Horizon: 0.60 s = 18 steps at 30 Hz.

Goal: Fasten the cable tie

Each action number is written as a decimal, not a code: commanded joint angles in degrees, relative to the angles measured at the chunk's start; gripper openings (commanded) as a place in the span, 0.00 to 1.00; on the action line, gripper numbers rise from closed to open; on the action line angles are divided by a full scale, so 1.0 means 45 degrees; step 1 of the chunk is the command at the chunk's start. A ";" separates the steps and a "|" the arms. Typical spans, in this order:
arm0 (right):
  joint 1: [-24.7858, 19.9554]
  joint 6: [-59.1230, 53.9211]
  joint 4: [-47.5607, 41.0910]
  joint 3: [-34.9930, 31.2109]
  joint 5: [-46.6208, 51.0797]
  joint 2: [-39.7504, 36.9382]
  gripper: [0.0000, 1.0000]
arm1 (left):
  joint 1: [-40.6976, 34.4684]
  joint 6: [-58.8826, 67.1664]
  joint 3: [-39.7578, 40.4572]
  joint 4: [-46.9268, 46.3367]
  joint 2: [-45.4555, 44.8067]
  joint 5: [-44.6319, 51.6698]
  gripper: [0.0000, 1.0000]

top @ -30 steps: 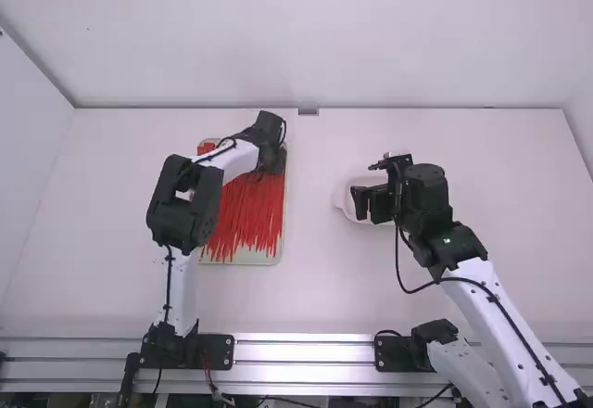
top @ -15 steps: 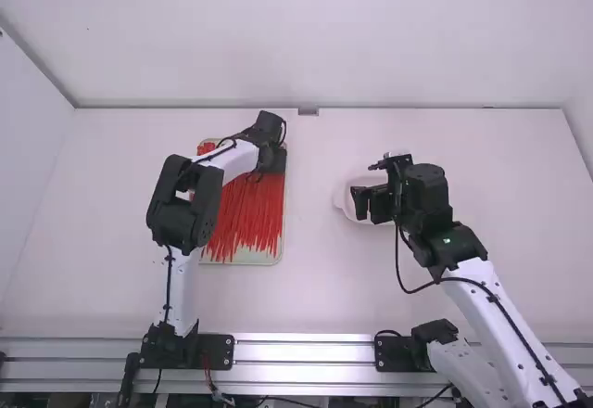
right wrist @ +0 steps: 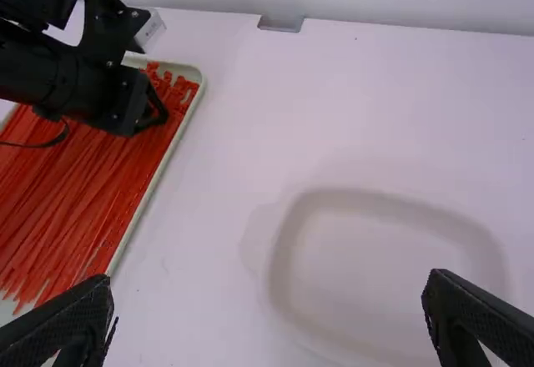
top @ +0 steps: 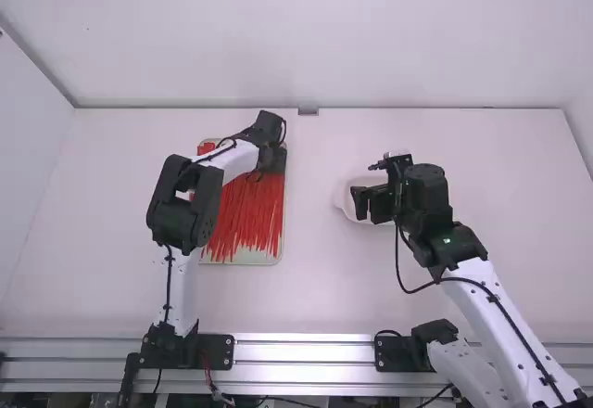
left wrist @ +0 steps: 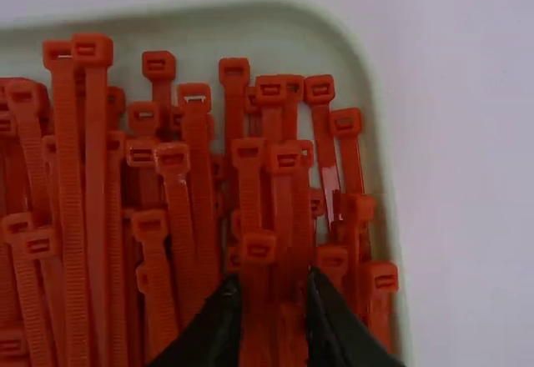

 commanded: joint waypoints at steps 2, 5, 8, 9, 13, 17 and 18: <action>0.0024 0.0034 0.0053 -0.0107 -0.0029 0.0010 0.98 | -0.0146 -0.0063 0.0238 -0.0034 0.0015 0.0039 0.13; 0.0024 0.0029 0.0058 -0.0107 -0.0029 0.0010 0.98 | -0.0146 -0.0068 0.0238 -0.0029 -0.0019 0.0044 0.09; 0.0024 0.0034 0.0063 -0.0107 -0.0024 0.0010 0.98 | -0.0141 -0.0068 0.0238 -0.0063 -0.0058 0.0034 0.04; 0.0024 0.0029 0.0063 -0.0107 -0.0024 0.0010 0.98 | -0.0146 -0.0068 0.0238 -0.0087 -0.0083 0.0010 0.02; 0.0024 0.0024 0.0068 -0.0107 -0.0024 0.0010 0.98 | -0.0117 -0.0010 0.0238 -0.0141 -0.0233 0.0000 0.02; 0.0024 0.0029 0.0068 -0.0107 -0.0024 0.0010 0.98 | -0.0092 -0.0024 0.0238 -0.0447 -0.0593 -0.0160 0.02; 0.0024 0.0029 0.0068 -0.0107 -0.0024 0.0010 0.98 | -0.0087 -0.0087 0.0238 -0.0529 -0.0690 -0.0335 0.02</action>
